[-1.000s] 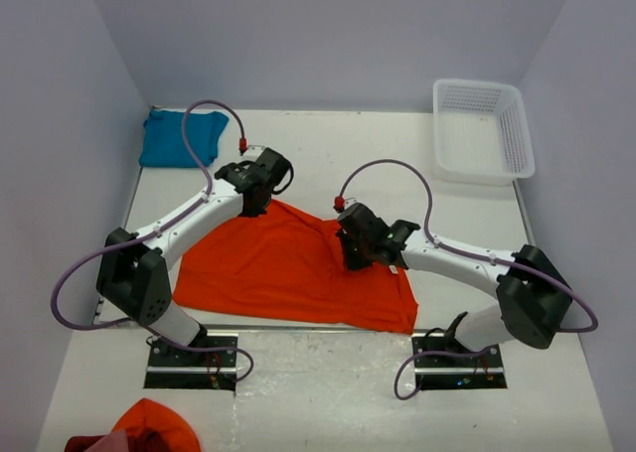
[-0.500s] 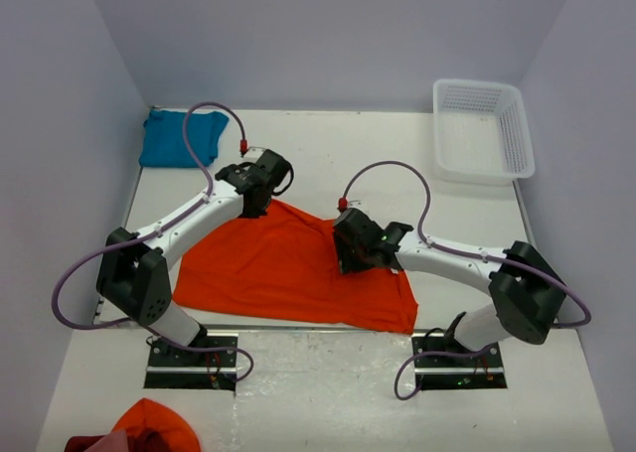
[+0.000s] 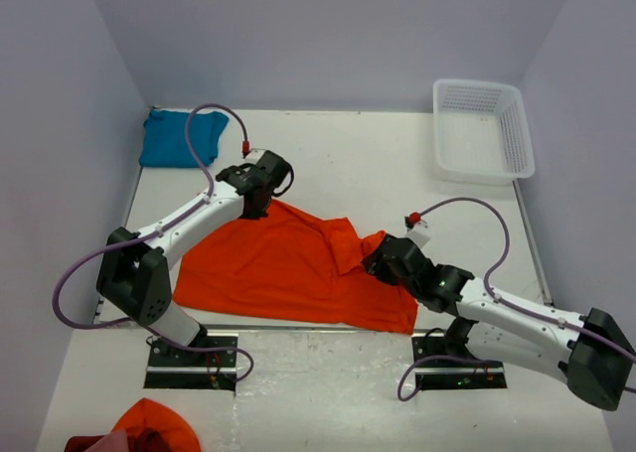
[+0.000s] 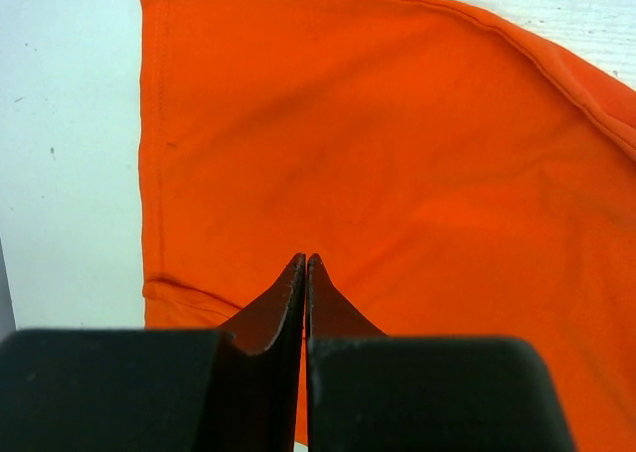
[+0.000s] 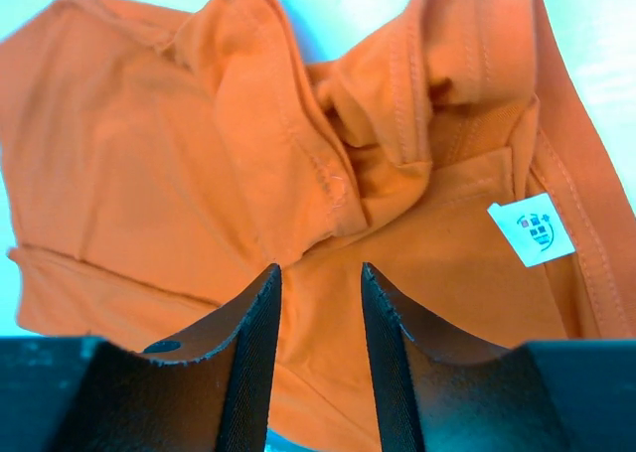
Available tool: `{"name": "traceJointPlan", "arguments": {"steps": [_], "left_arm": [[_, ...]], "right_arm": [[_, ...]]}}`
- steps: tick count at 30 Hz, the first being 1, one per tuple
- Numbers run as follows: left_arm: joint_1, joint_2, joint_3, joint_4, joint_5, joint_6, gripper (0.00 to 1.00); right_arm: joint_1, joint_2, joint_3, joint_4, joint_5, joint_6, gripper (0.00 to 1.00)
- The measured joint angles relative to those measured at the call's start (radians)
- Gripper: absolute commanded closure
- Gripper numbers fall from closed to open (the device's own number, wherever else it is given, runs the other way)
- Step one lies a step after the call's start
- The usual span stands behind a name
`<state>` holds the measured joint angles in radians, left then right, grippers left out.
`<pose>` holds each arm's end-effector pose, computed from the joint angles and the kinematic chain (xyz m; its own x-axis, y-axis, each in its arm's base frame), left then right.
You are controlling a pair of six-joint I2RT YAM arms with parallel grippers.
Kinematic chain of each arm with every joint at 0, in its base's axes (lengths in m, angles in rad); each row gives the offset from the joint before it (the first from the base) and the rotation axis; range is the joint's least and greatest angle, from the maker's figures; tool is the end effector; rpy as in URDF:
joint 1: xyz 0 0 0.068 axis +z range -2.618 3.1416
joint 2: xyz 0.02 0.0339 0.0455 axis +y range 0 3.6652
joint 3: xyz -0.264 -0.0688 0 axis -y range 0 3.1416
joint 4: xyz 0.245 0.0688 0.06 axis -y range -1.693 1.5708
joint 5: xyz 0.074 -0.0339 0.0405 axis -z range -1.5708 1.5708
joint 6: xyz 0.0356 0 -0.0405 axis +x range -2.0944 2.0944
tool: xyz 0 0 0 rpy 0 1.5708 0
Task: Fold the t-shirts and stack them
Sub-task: Grap the side of the flattened tshirt furthest away from the robot with both arms
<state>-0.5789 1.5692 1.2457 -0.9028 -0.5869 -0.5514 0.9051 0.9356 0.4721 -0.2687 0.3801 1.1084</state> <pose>0.2669 -0.1509 0.2590 -0.8278 0.0199 -0.5607 -0.1581 0.9506 0.2671 0.1271 0.1405 0.1986 -0.6853 0.4730 -0.5537 0.1197 0.8232 0.5550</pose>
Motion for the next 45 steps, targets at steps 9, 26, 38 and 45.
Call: {"name": "traceJointPlan", "arguments": {"steps": [9, 26, 38, 45], "left_arm": [[-0.001, 0.000, 0.000, 0.004, 0.009, 0.017, 1.00], [-0.005, 0.000, 0.000, 0.004, 0.012, 0.022, 1.00], [-0.005, 0.000, 0.000, 0.006, 0.013, 0.023, 1.00], [-0.005, 0.000, 0.000, 0.007, 0.016, 0.023, 1.00]], "right_arm": [[0.000, -0.017, -0.191, 0.244, 0.003, 0.164, 0.62], [-0.001, 0.140, -0.203, 0.494, -0.035, 0.240, 0.60], [-0.001, 0.143, -0.203, 0.466, -0.035, 0.275, 0.60], [-0.001, 0.137, -0.203, 0.441, -0.034, 0.292, 0.60]]}}
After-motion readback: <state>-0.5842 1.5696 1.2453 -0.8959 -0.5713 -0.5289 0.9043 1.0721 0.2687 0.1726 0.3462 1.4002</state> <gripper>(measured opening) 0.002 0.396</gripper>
